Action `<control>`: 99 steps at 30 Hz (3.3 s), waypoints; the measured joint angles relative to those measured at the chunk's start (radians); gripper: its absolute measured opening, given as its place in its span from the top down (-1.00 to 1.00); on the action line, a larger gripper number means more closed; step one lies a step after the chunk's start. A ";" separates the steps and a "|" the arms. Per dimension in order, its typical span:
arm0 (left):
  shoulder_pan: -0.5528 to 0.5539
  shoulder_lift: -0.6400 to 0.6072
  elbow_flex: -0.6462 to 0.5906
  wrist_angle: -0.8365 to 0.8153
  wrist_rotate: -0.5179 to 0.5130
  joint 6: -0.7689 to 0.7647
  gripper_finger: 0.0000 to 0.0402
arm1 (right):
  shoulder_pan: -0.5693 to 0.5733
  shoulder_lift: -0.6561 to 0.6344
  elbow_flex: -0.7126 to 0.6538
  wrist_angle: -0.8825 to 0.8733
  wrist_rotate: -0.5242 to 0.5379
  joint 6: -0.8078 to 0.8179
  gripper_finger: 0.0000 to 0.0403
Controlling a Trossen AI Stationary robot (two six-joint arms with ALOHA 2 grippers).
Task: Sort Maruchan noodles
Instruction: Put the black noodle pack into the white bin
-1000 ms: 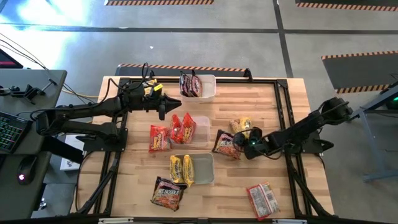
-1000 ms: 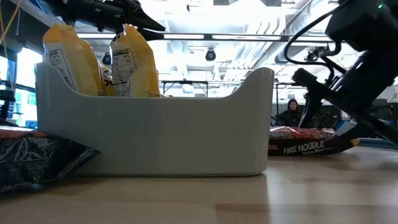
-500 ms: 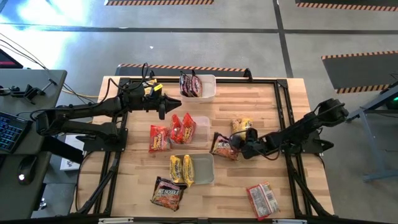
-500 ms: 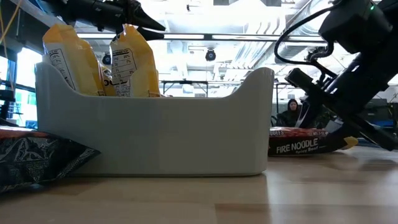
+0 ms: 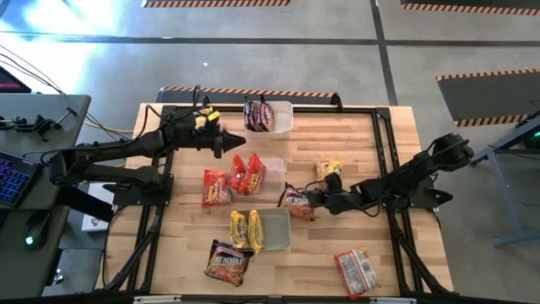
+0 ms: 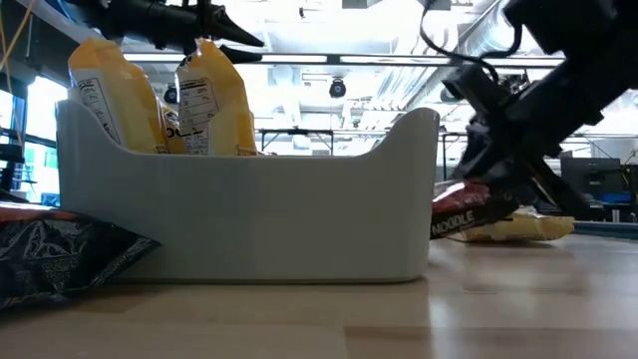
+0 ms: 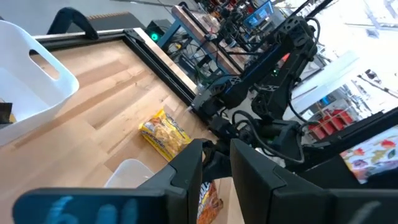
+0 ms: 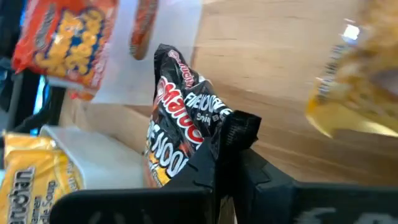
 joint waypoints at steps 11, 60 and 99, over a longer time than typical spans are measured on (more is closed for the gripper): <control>0.034 0.000 0.000 0.000 0.045 -0.008 0.62 | 0.000 -0.003 0.130 -0.166 -0.006 -0.110 0.99; -0.104 0.419 0.596 -0.334 0.062 0.386 -0.13 | -0.493 -0.241 0.502 -0.429 -0.446 -1.262 1.00; -0.167 0.619 0.769 -0.557 -0.032 0.579 -0.01 | -0.558 -0.240 0.502 -0.255 -0.565 -1.333 1.00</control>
